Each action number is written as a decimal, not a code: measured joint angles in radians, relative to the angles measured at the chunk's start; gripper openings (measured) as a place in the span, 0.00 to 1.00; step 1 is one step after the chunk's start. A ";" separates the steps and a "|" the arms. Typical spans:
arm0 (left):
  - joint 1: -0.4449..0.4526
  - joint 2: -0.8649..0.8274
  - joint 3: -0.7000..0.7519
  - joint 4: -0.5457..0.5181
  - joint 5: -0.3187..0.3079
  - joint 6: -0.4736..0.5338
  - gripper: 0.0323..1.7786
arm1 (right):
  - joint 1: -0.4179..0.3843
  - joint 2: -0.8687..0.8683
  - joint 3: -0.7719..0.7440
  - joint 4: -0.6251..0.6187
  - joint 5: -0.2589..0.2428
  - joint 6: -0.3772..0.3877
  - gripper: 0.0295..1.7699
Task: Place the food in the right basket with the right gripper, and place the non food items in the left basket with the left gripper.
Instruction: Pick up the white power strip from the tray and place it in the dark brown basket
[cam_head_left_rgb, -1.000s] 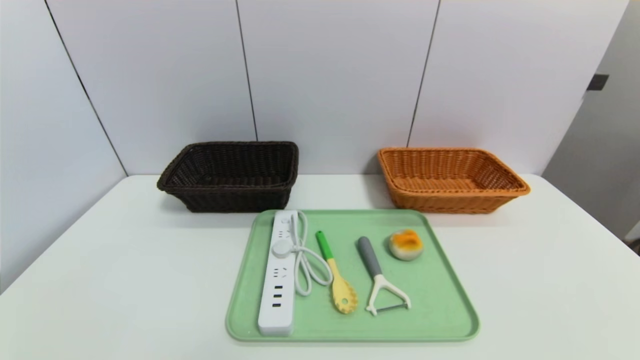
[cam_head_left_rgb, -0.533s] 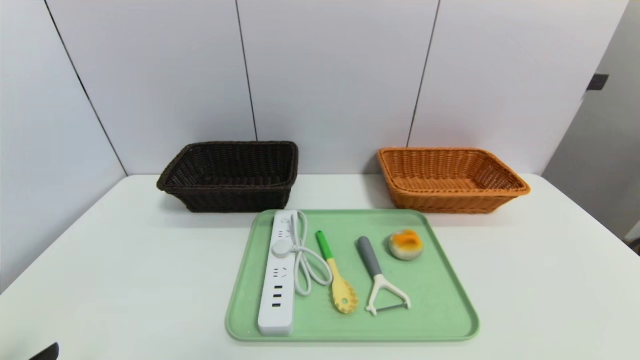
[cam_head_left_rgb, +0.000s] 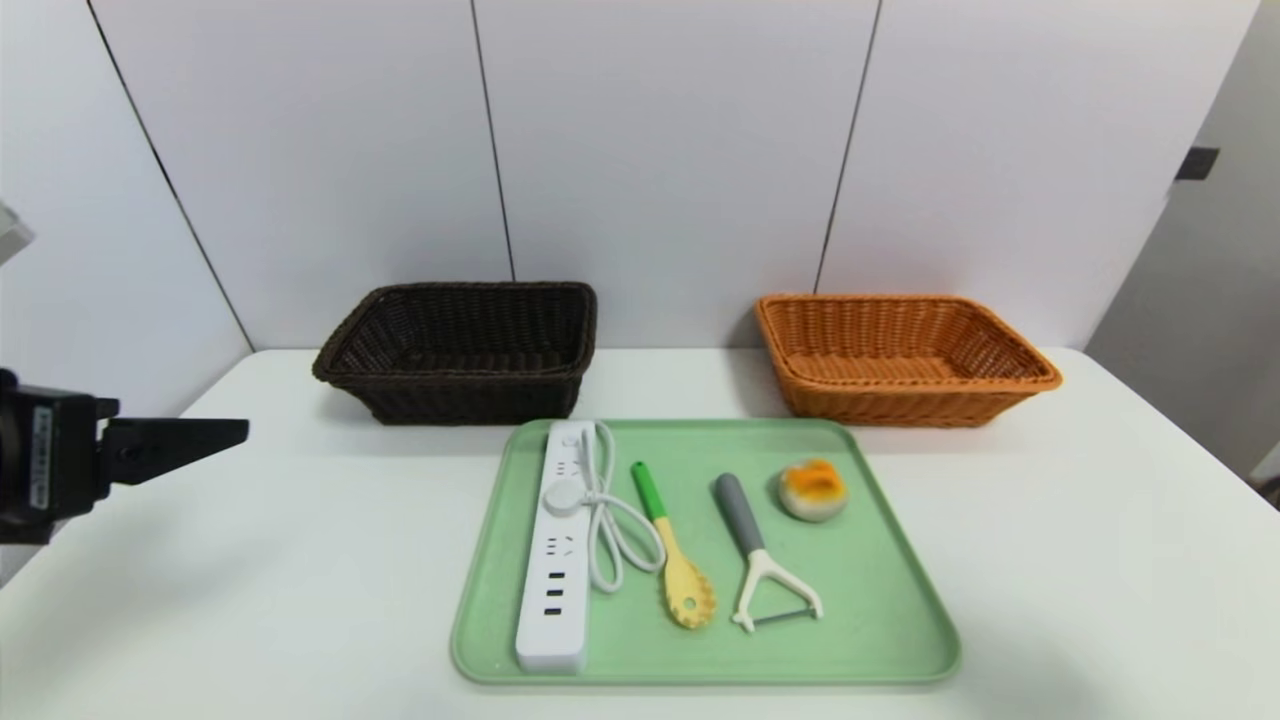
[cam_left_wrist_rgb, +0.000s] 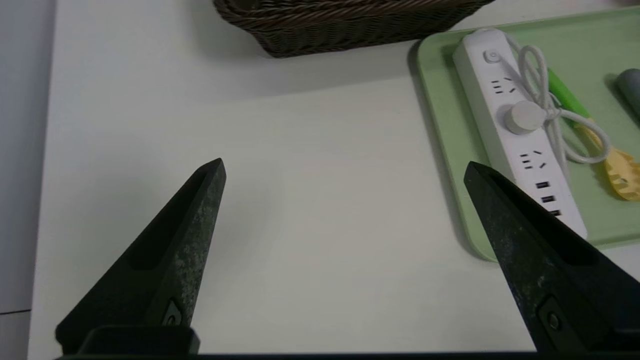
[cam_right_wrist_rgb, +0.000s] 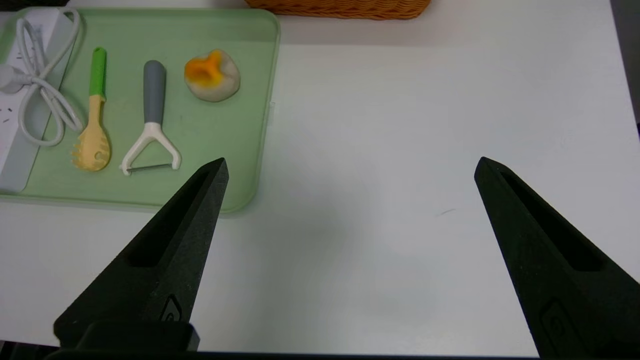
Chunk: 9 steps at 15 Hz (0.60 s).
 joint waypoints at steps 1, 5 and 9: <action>-0.043 0.054 -0.068 0.042 0.000 -0.029 0.95 | 0.012 0.060 -0.045 0.014 0.008 -0.004 0.96; -0.253 0.249 -0.260 0.161 0.021 -0.210 0.95 | 0.095 0.234 -0.158 0.025 0.013 -0.002 0.96; -0.424 0.392 -0.325 0.165 0.177 -0.356 0.95 | 0.154 0.337 -0.227 0.014 0.009 0.008 0.96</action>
